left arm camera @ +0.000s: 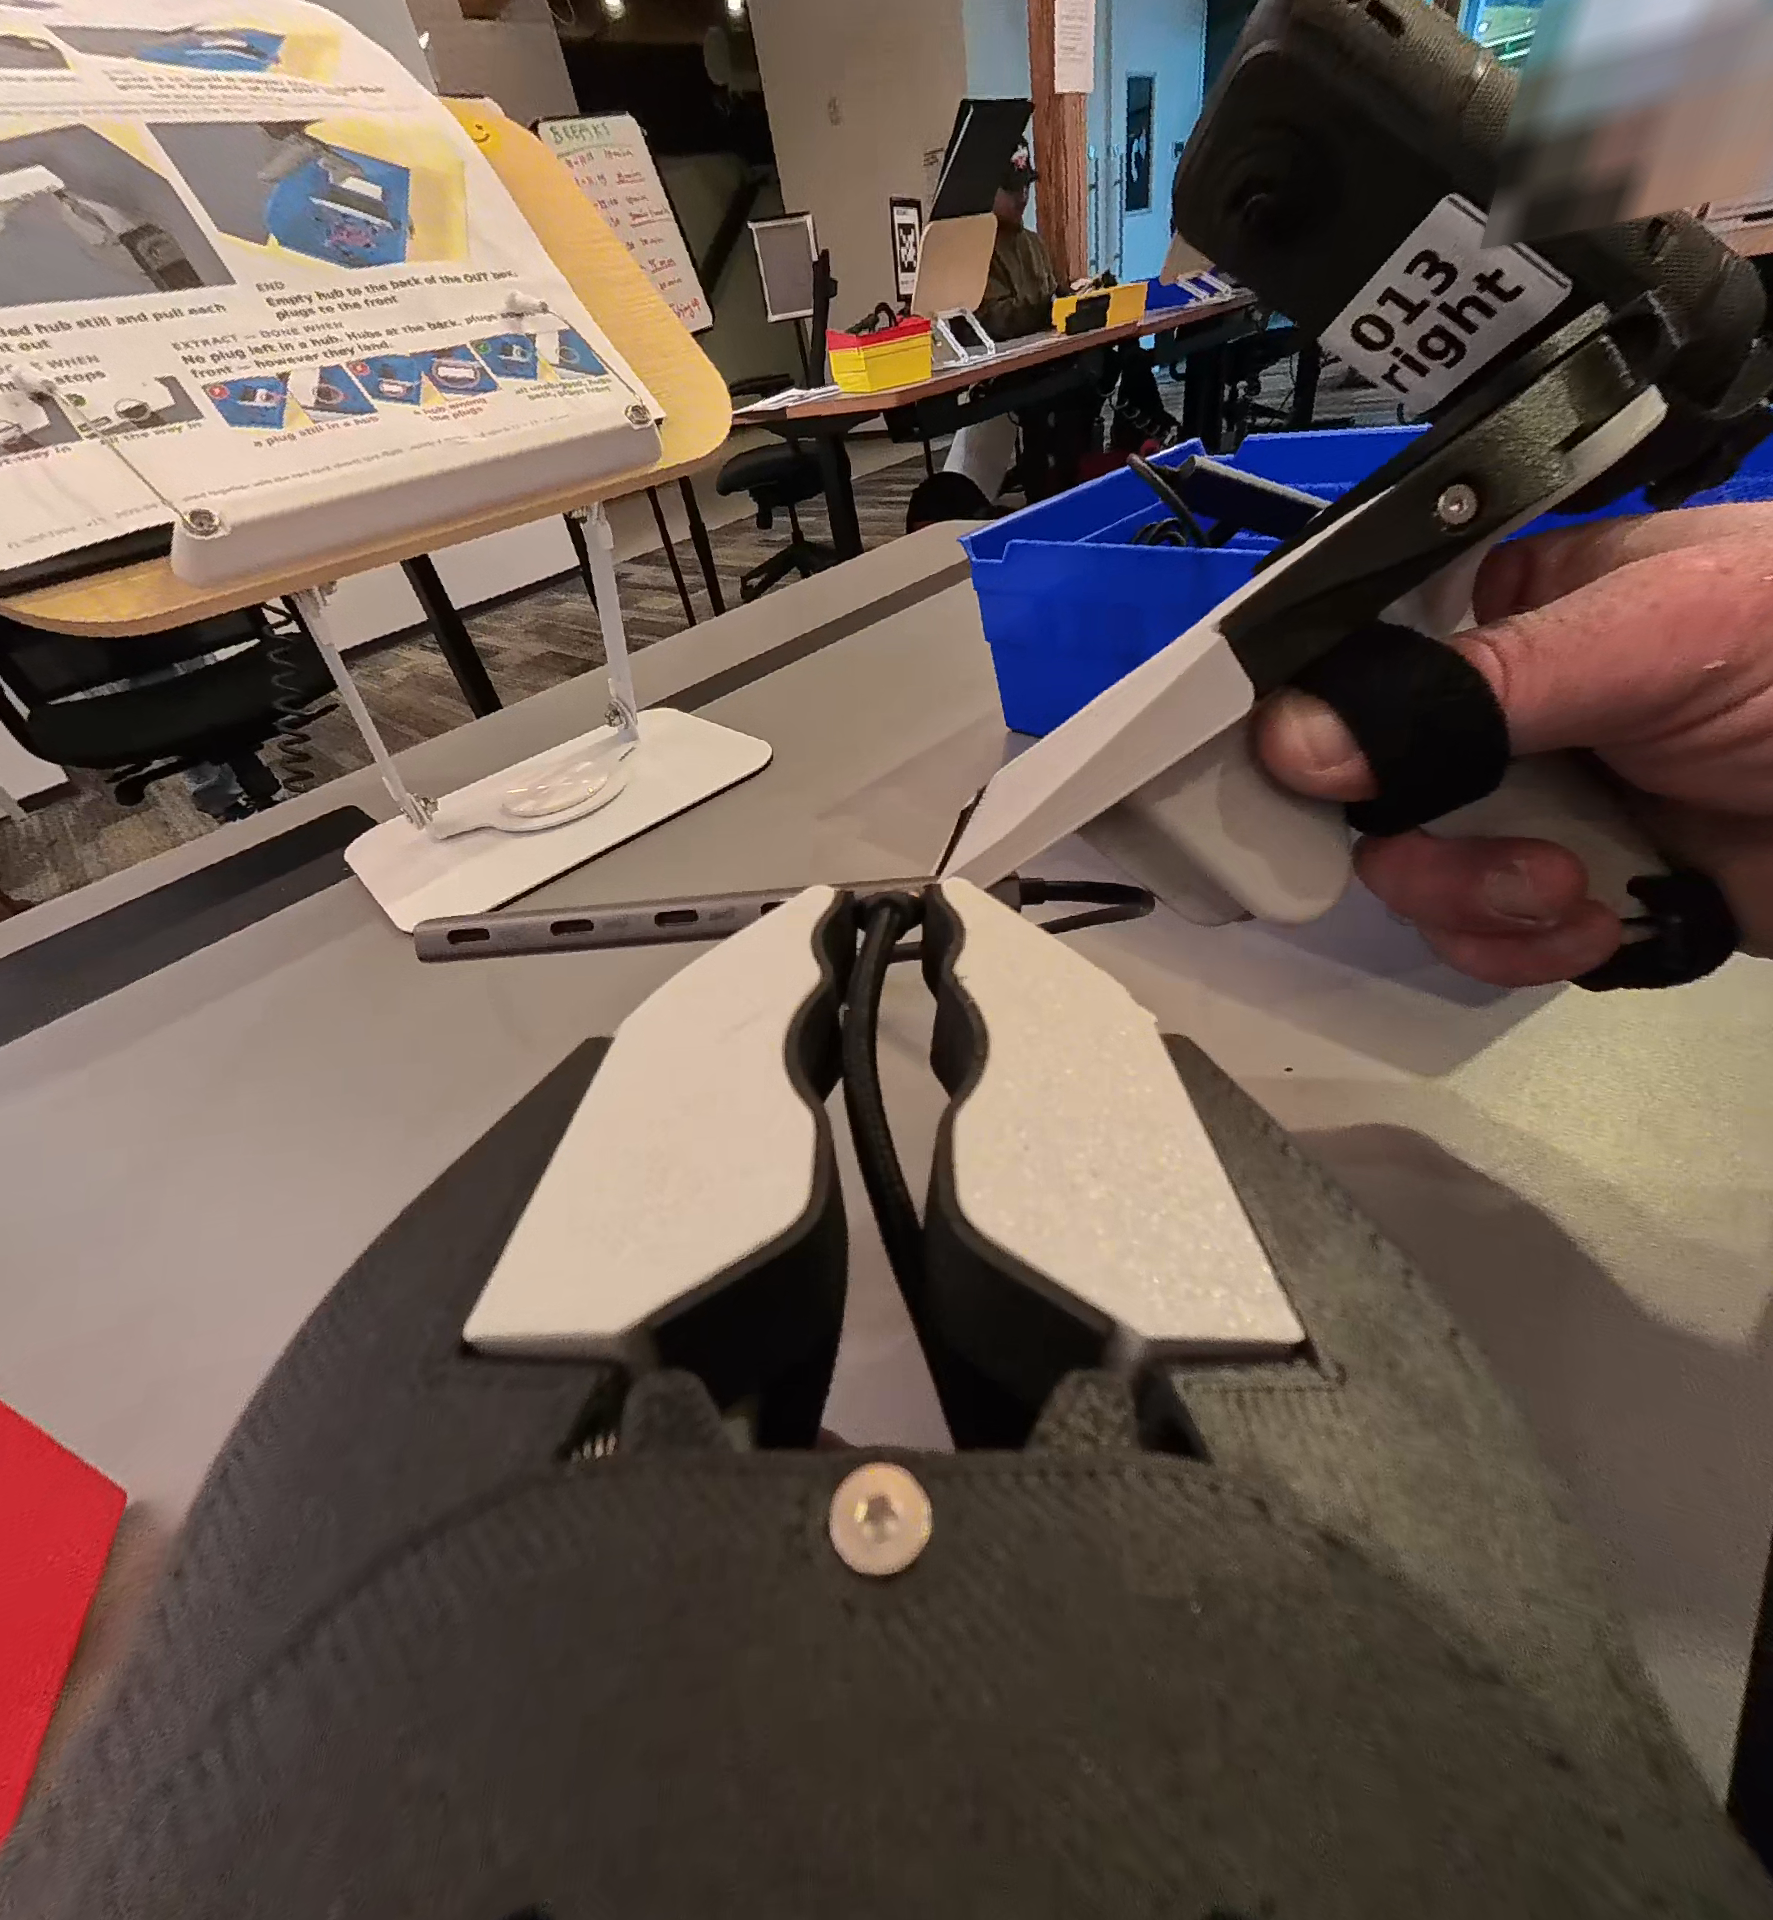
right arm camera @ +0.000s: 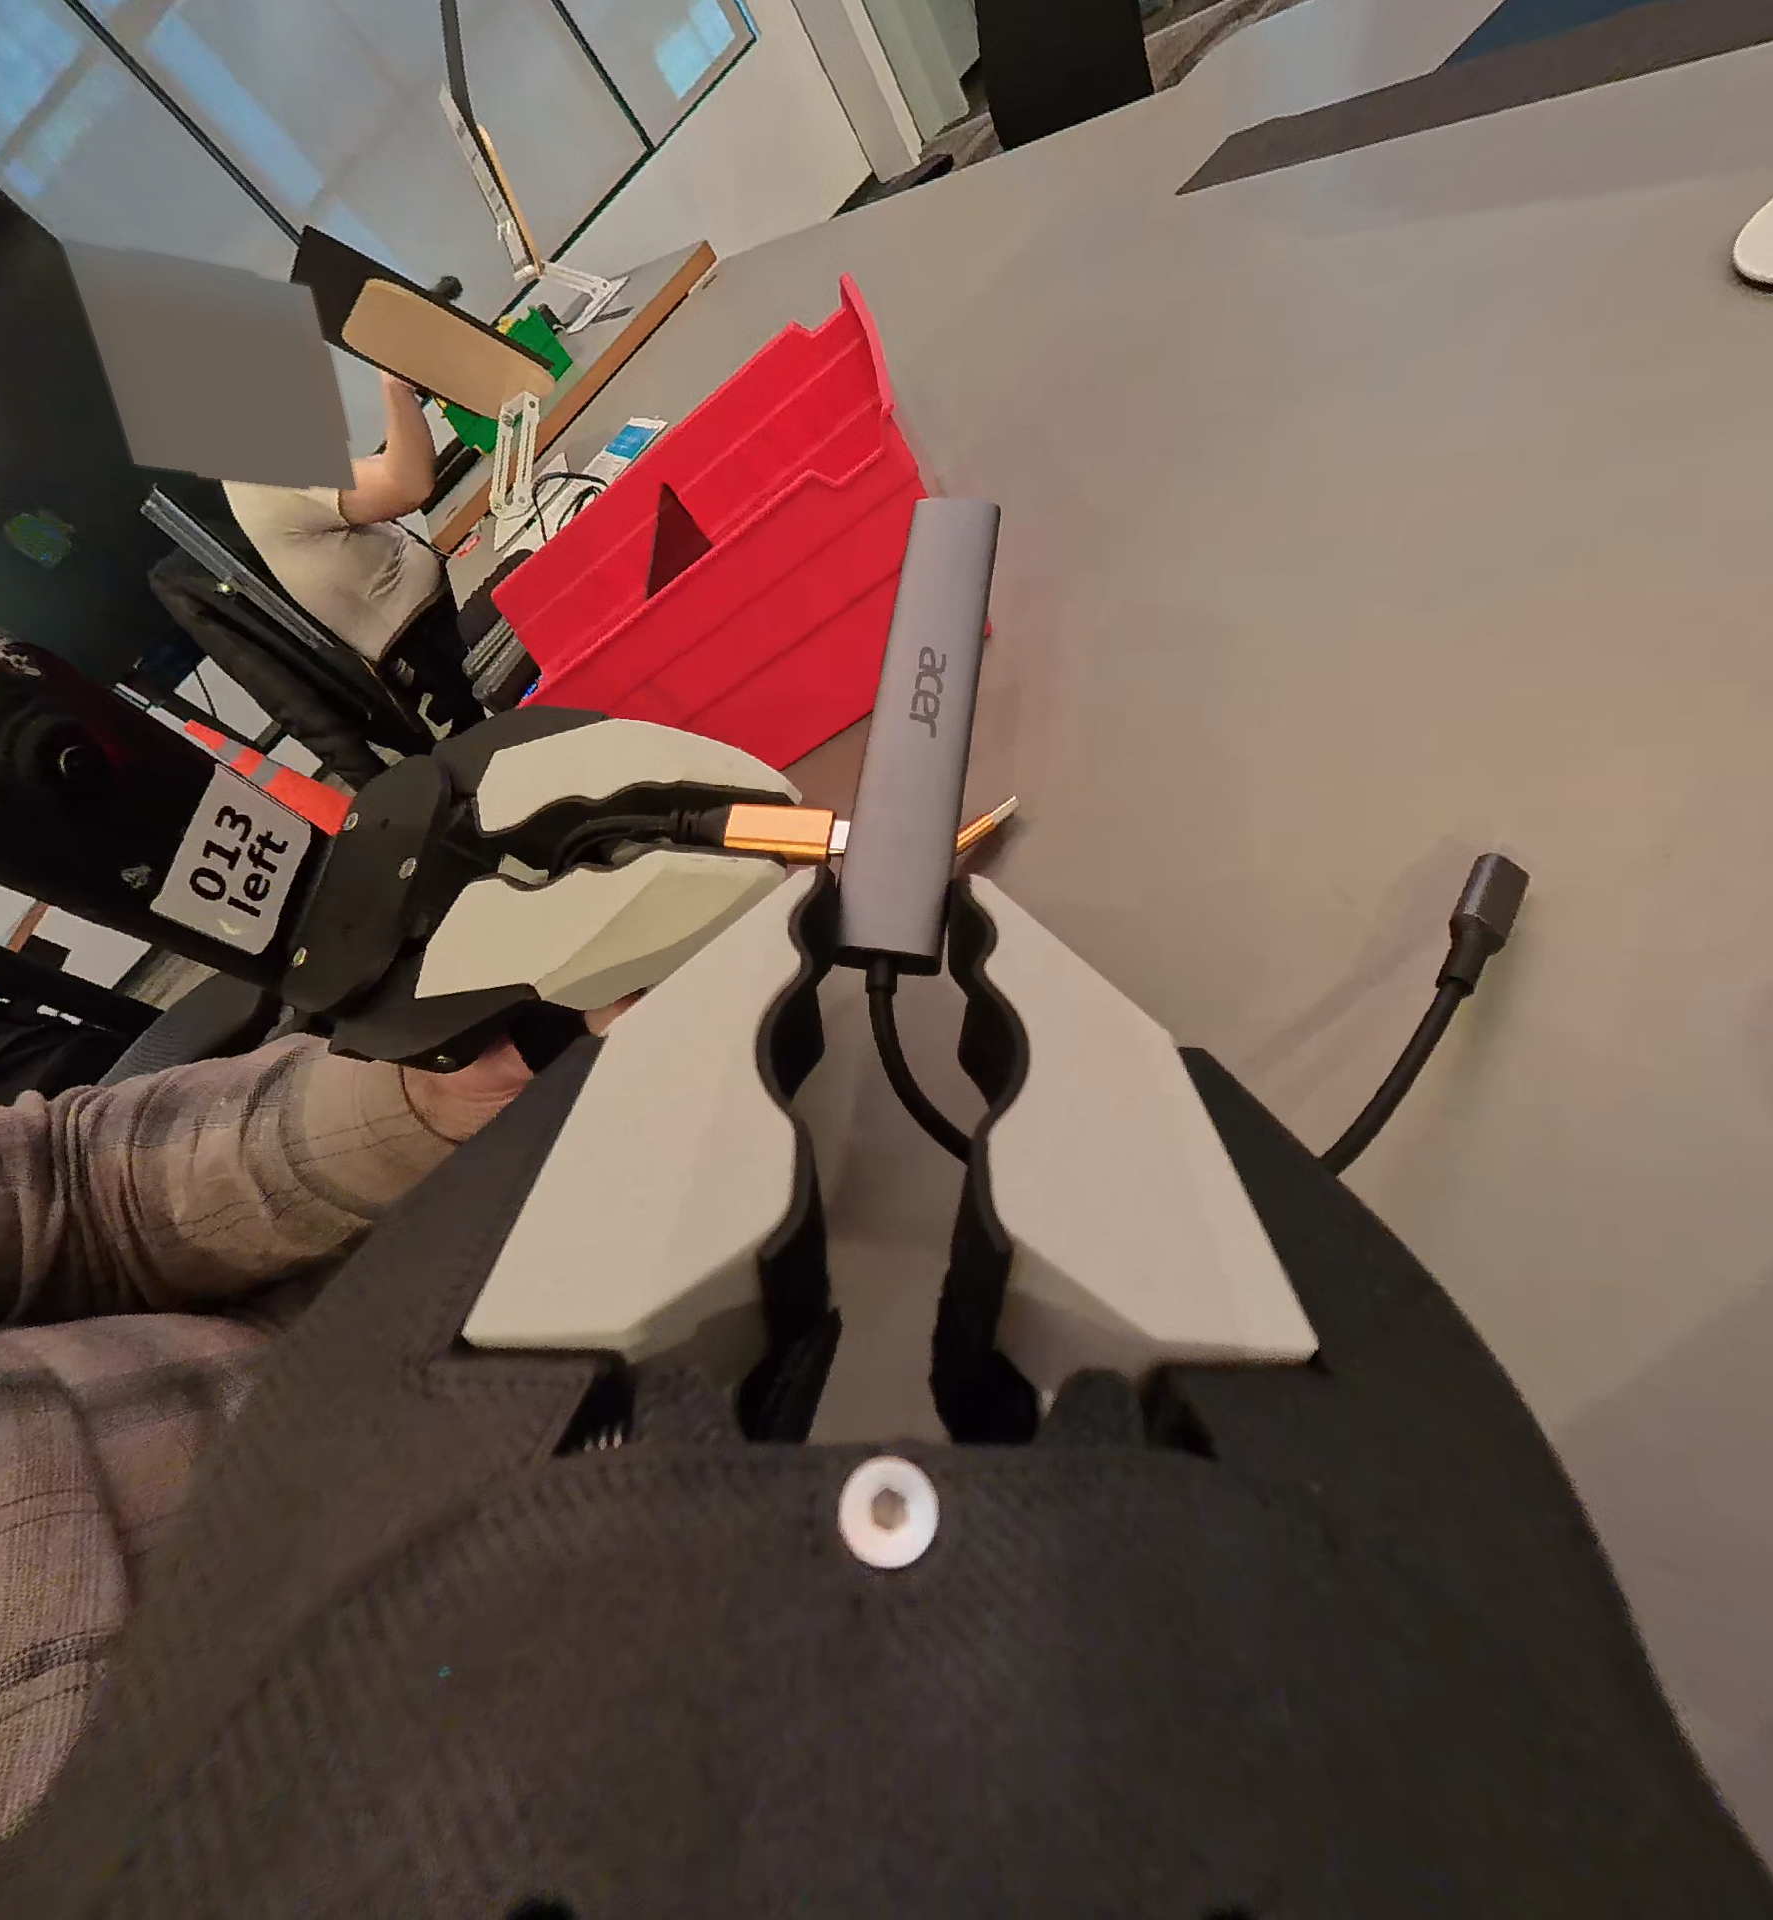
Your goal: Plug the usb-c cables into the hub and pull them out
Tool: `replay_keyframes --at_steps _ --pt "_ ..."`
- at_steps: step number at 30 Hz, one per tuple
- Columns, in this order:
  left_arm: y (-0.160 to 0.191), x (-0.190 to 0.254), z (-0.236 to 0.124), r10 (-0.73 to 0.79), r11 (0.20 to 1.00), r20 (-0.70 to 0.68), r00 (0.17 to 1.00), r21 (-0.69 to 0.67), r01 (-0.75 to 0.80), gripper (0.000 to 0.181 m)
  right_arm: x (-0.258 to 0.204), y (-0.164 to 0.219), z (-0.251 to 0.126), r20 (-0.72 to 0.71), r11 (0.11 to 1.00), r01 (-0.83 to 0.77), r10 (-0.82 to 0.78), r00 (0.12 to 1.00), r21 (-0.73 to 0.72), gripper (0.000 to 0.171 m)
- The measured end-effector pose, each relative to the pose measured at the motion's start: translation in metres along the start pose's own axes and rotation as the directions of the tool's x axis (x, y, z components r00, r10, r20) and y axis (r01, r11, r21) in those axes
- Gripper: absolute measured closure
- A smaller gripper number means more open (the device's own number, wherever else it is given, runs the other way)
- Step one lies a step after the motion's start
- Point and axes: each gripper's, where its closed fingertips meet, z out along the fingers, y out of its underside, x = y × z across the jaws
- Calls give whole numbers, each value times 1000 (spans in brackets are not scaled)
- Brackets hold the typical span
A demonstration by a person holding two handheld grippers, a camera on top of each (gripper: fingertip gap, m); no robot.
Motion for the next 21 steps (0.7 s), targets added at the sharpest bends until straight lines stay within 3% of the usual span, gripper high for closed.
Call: replay_keyframes --at_steps 21 --pt "-6 -3 0 51 997 10 999 54 -52 169 -5 -6 0 -3 999 44 -44 999 10 152"
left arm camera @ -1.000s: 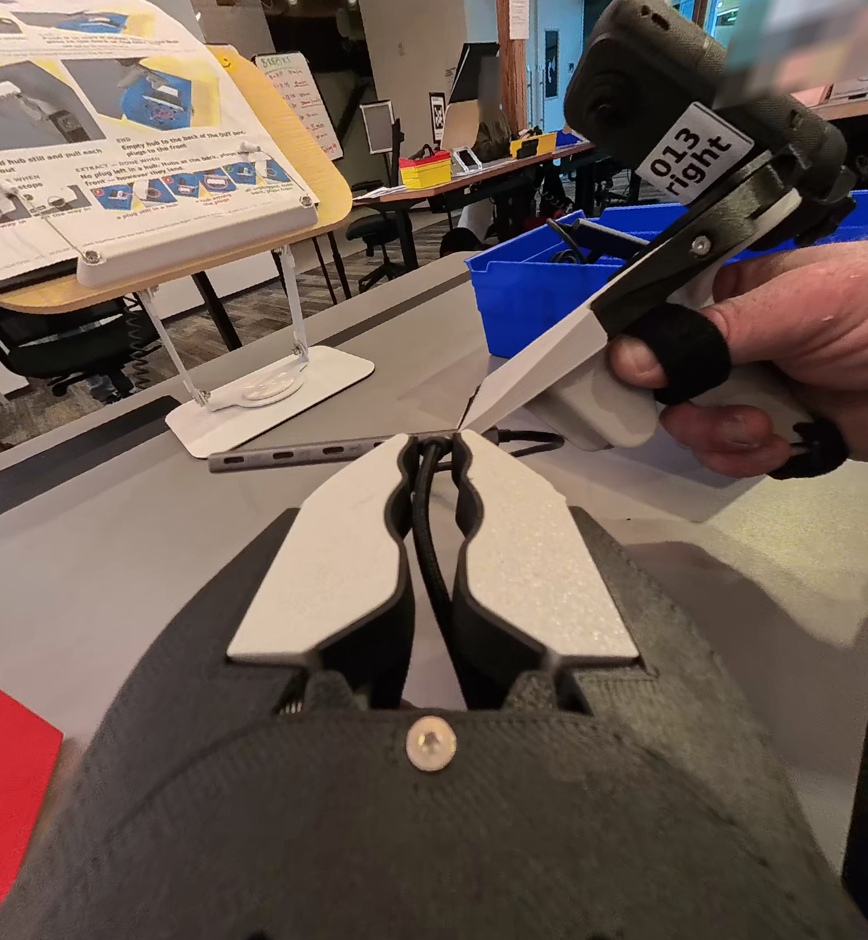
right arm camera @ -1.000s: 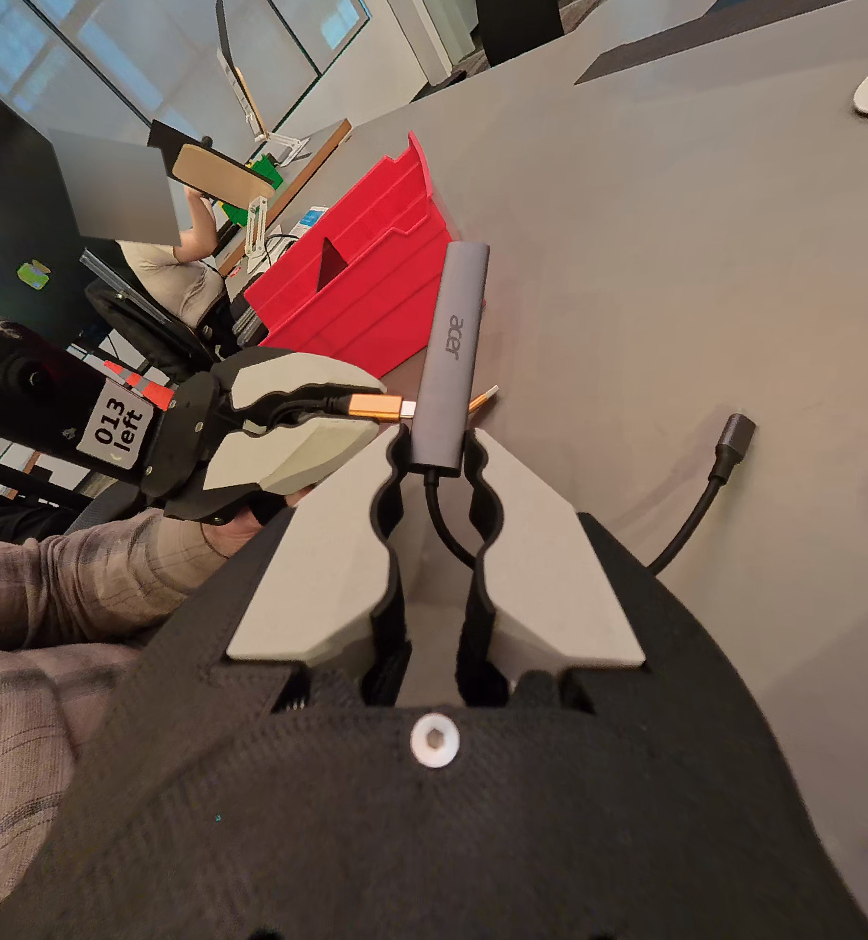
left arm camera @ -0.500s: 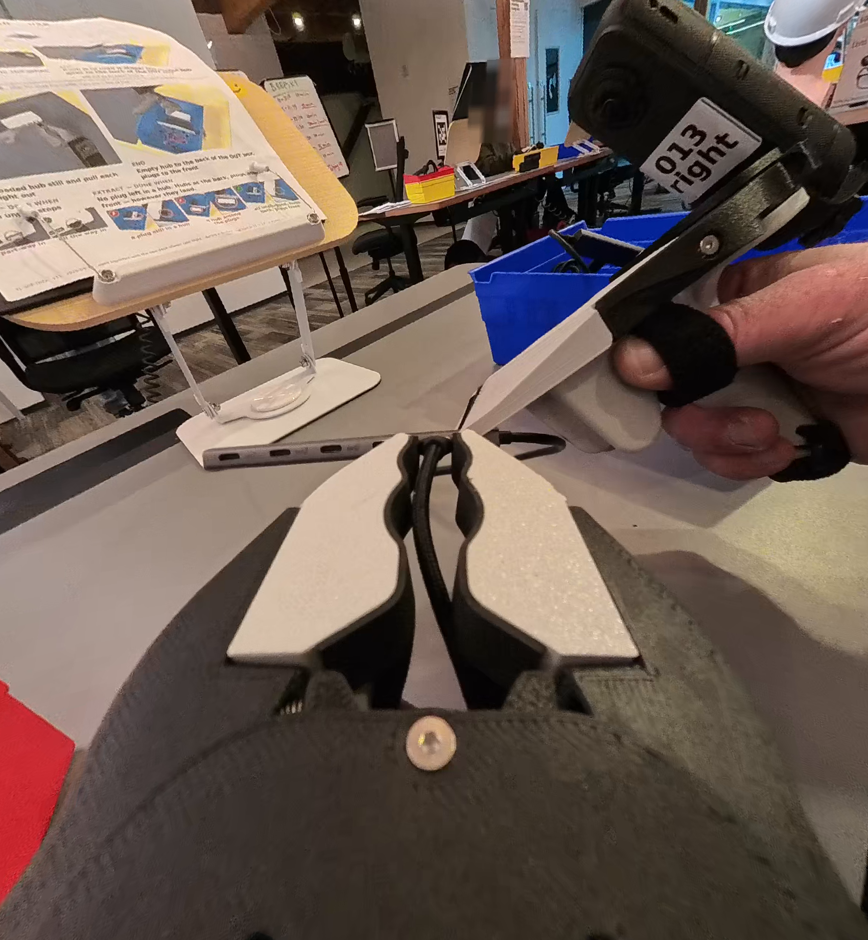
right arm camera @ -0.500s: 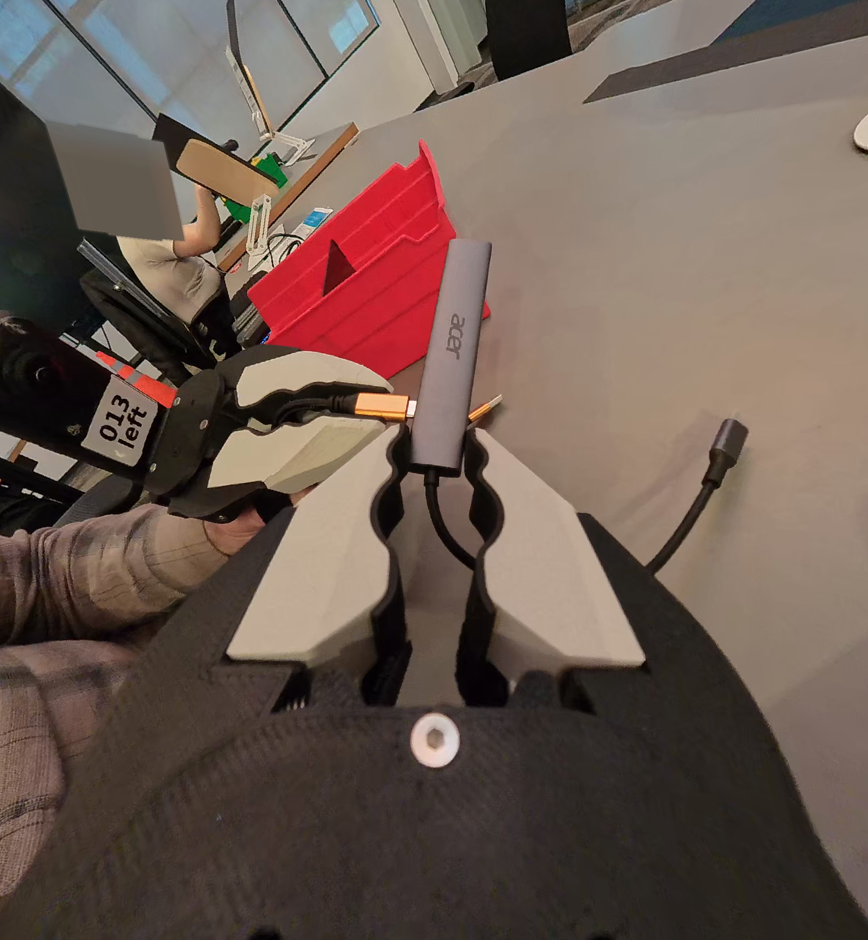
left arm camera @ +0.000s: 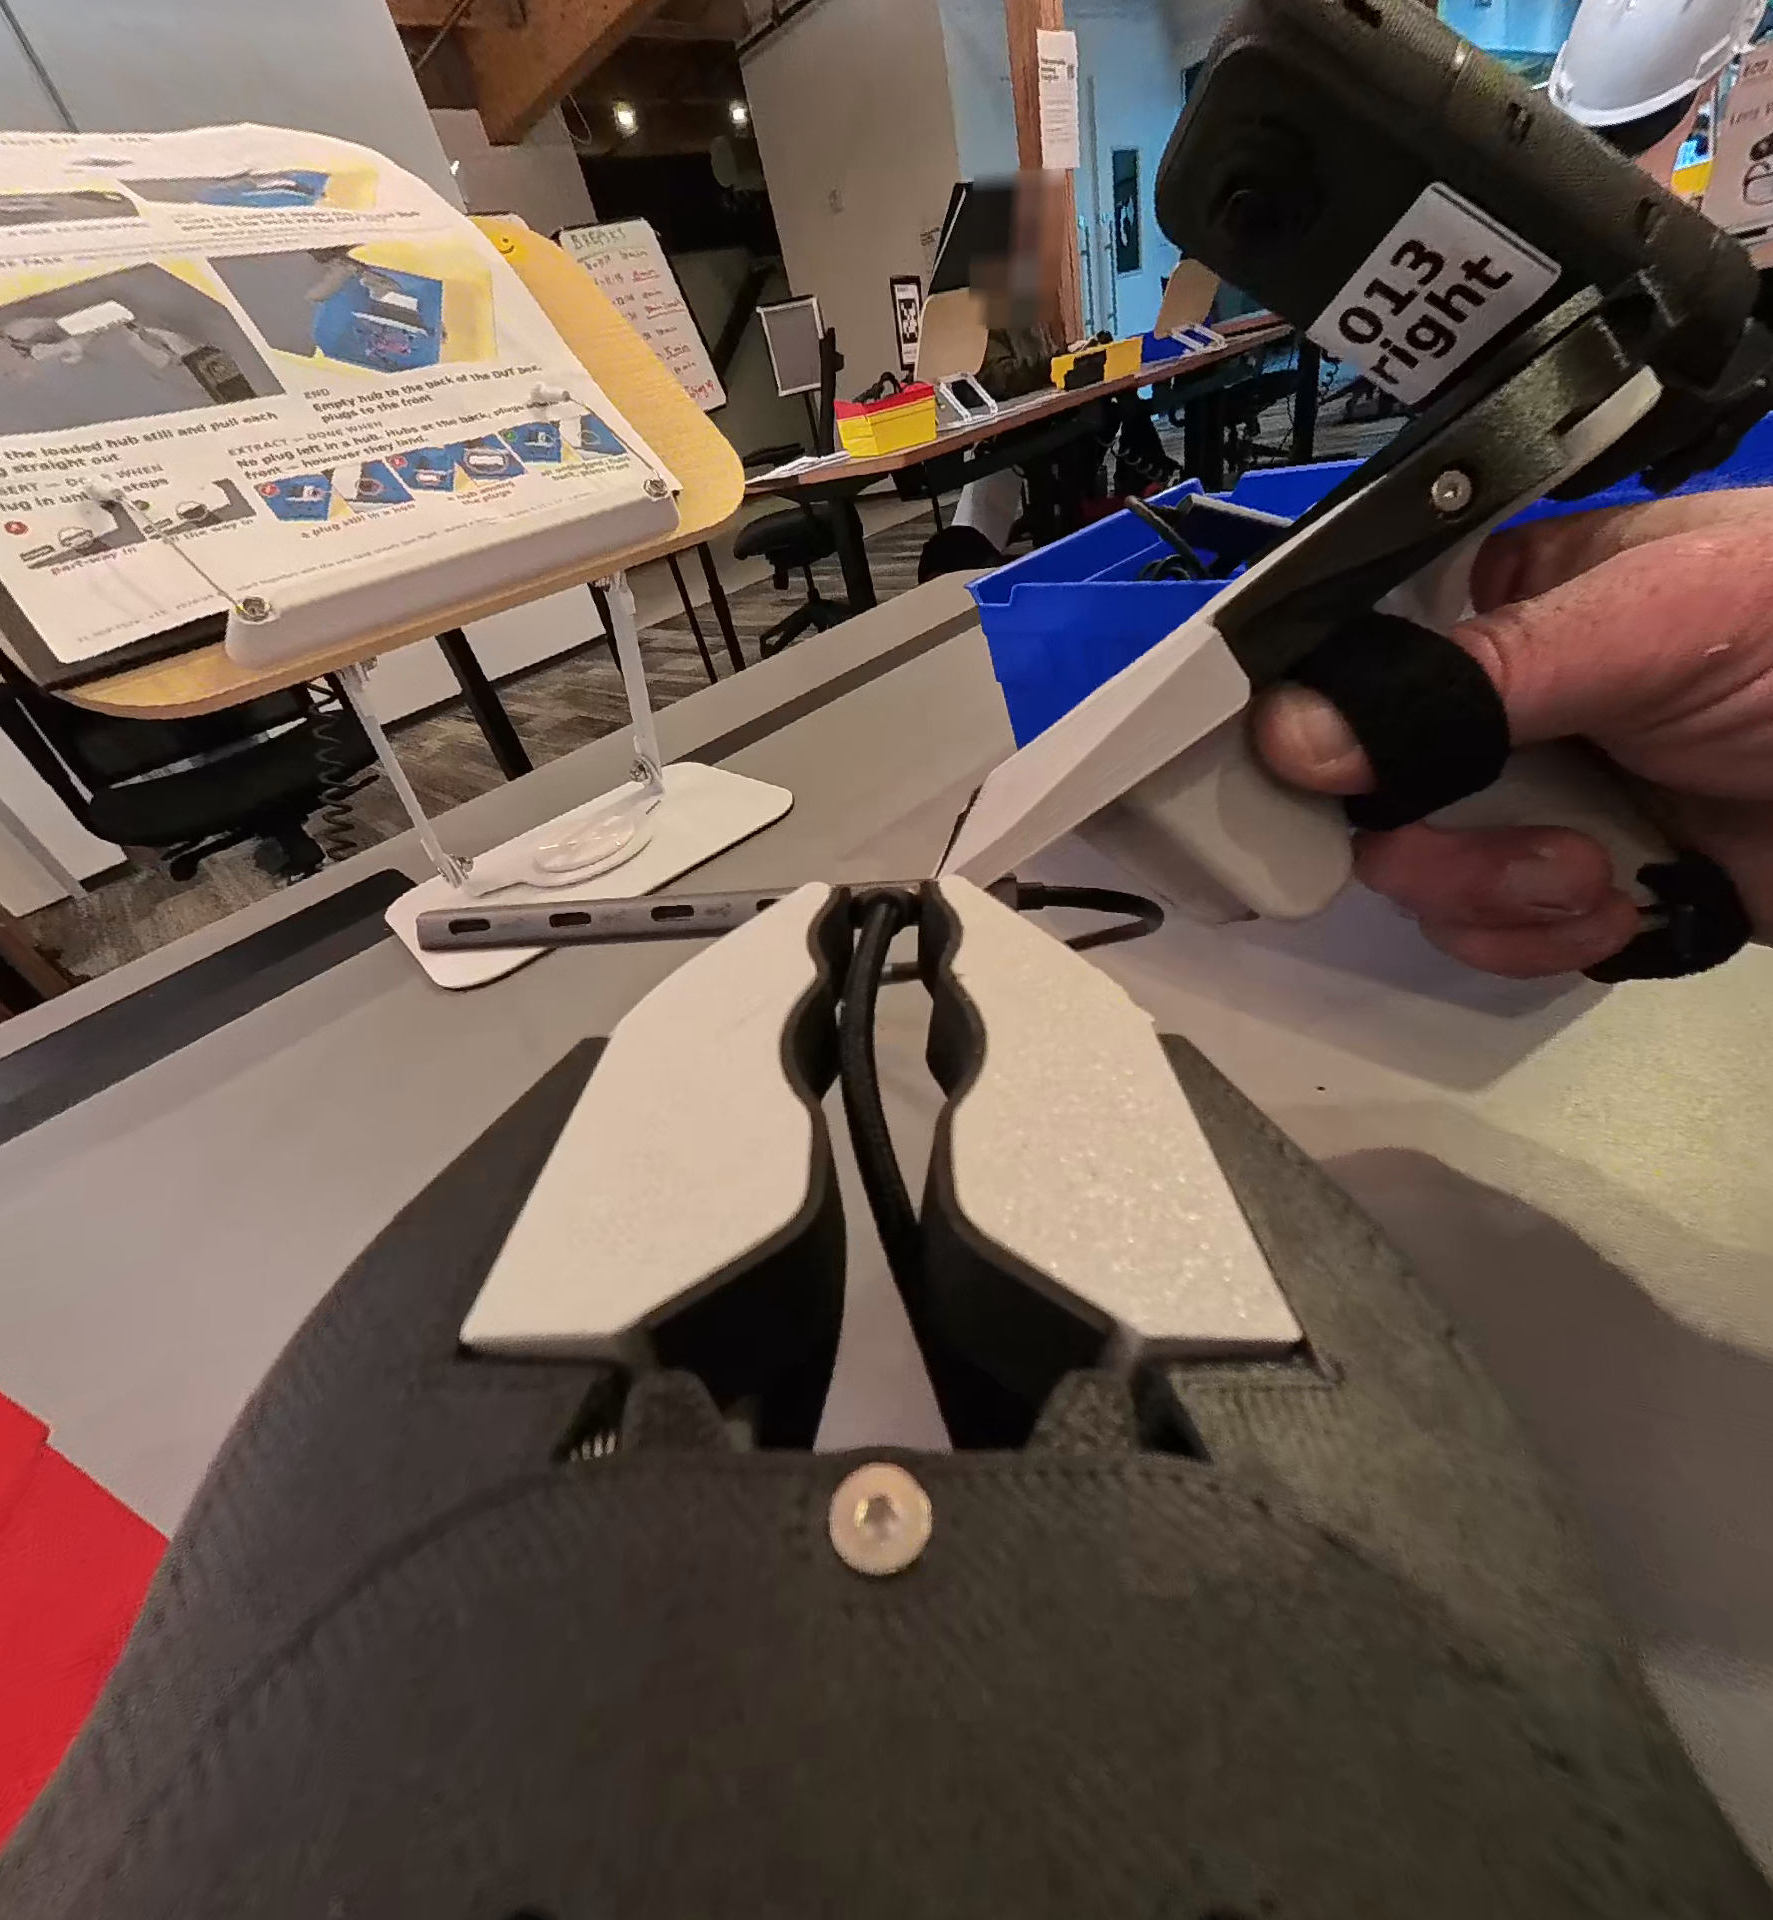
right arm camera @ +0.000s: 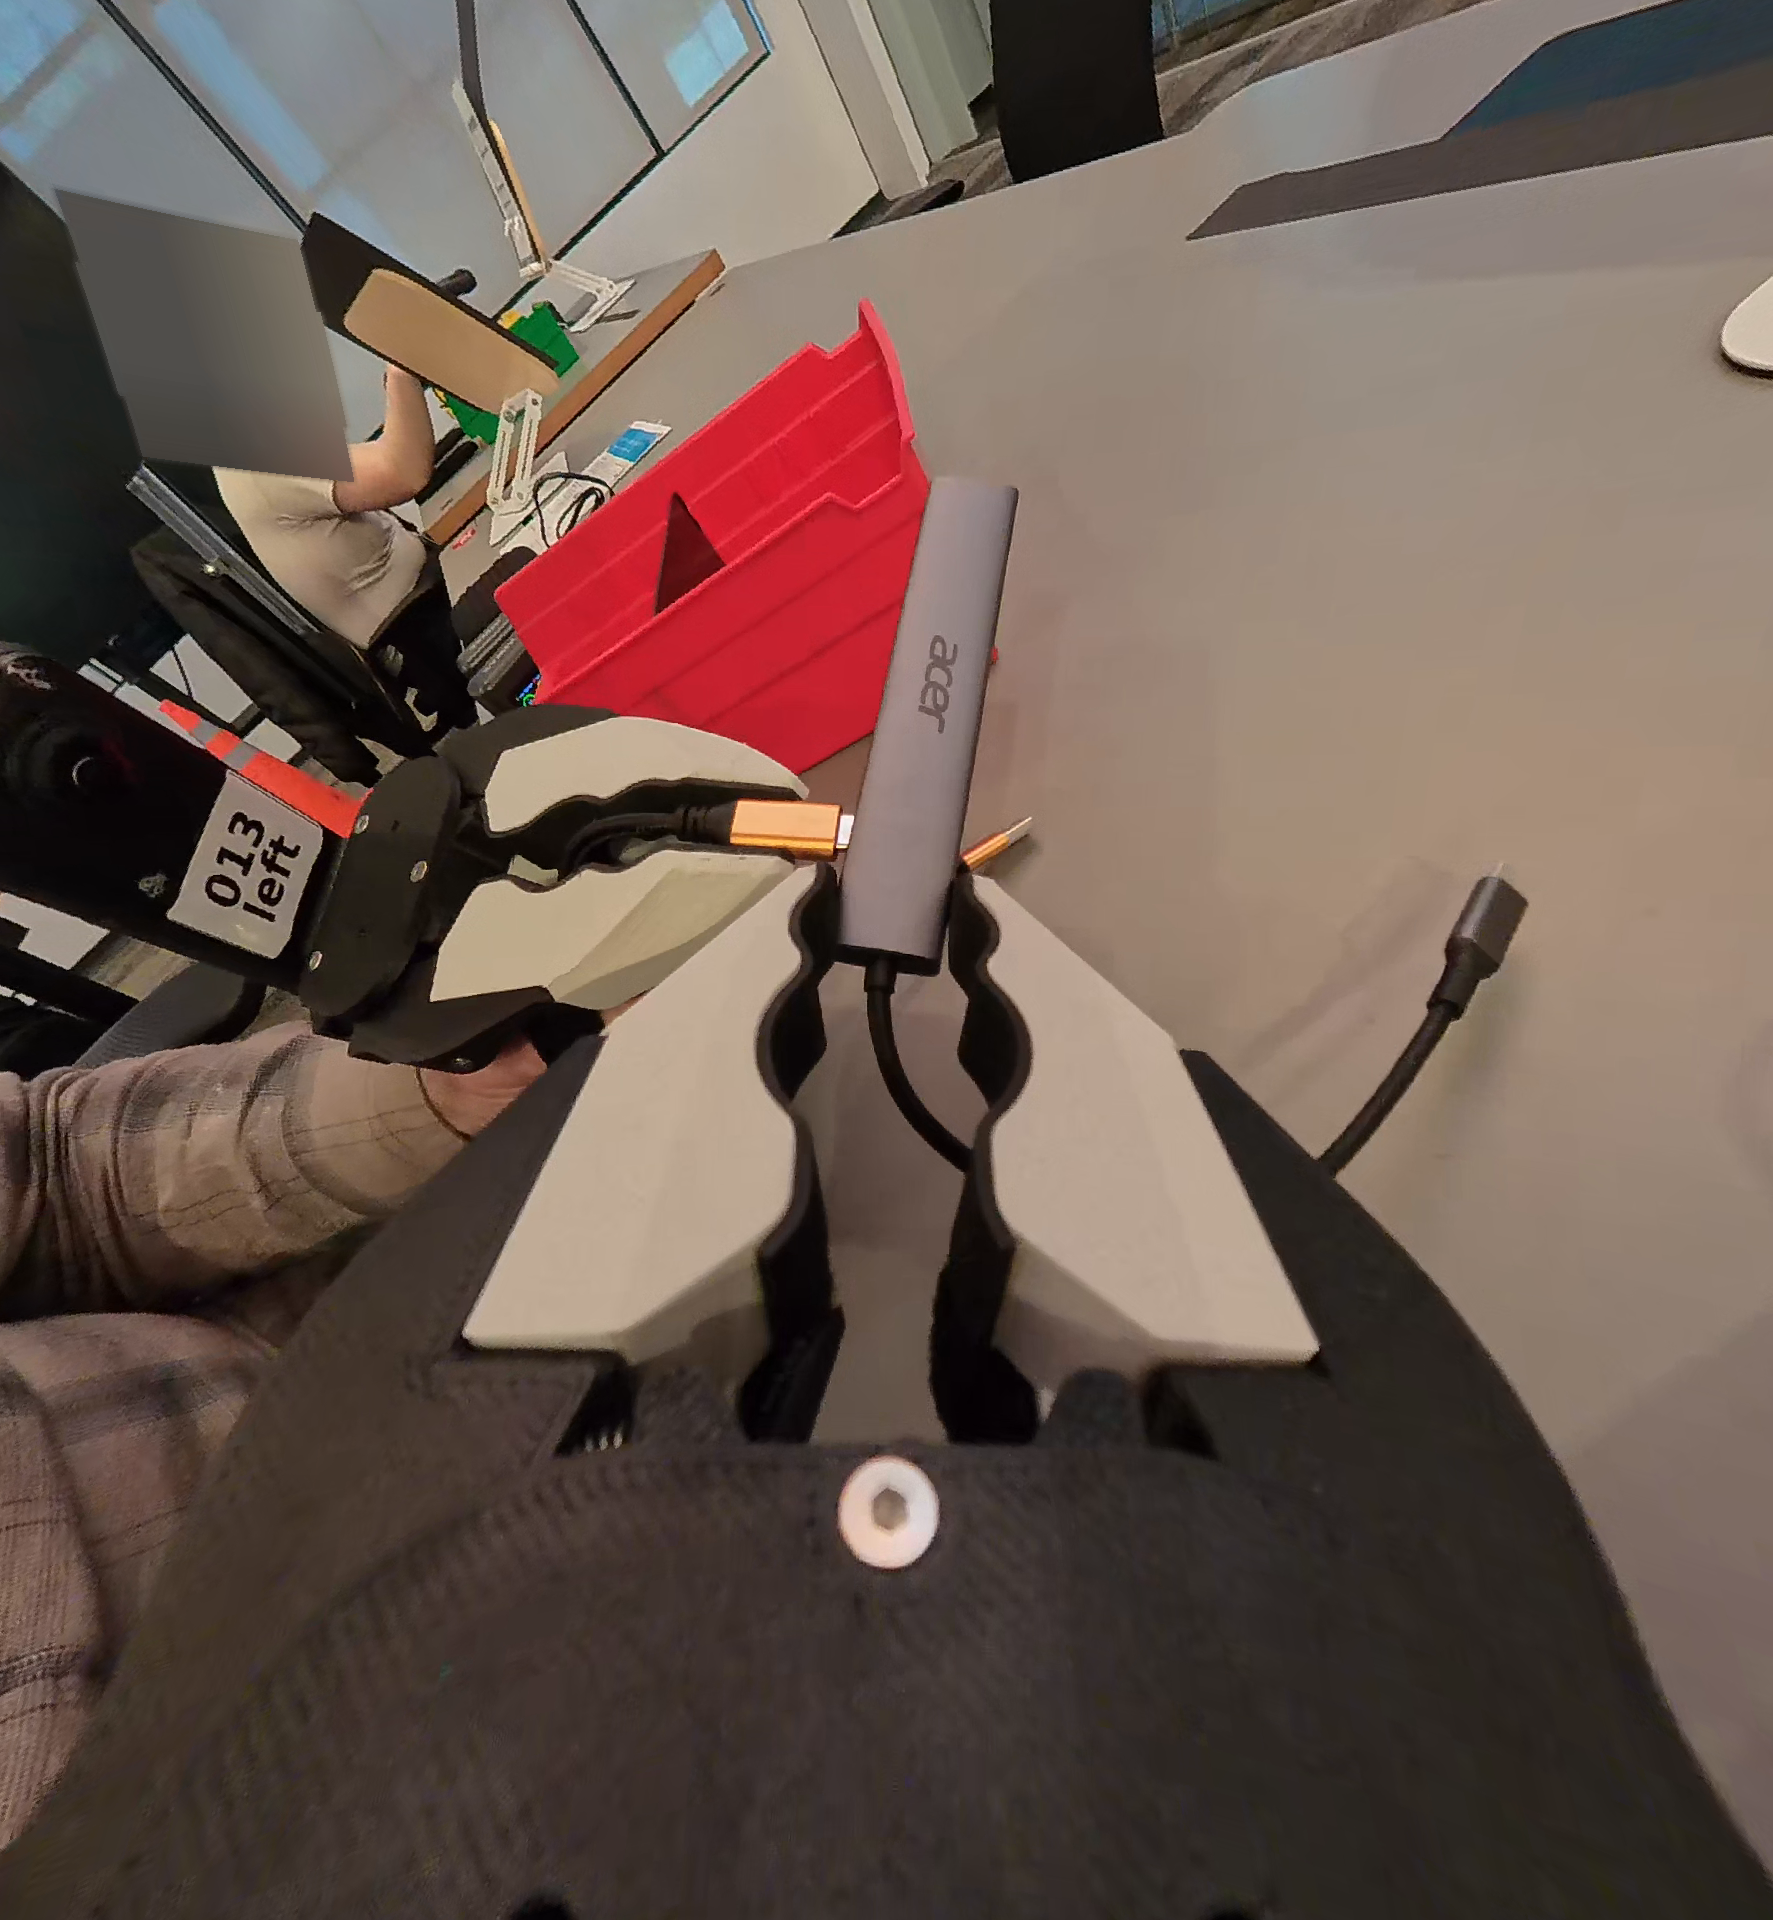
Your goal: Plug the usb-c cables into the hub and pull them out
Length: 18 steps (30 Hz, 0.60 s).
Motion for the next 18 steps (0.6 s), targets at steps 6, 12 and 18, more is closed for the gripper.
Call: replay_keyframes --at_steps 6,12,18 --pt "-1 1 0 6 1000 -18 1000 4 -6 169 -1 0 -1 4 1000 15 -15 1000 -11 152" --pt "-8 -2 0 16 1000 -62 998 6 -16 169 -5 -5 -1 8 998 56 -56 998 -21 152" --pt "-7 -3 0 4 1000 -60 998 6 -3 169 -4 -6 0 -23 995 93 -94 995 -38 152"
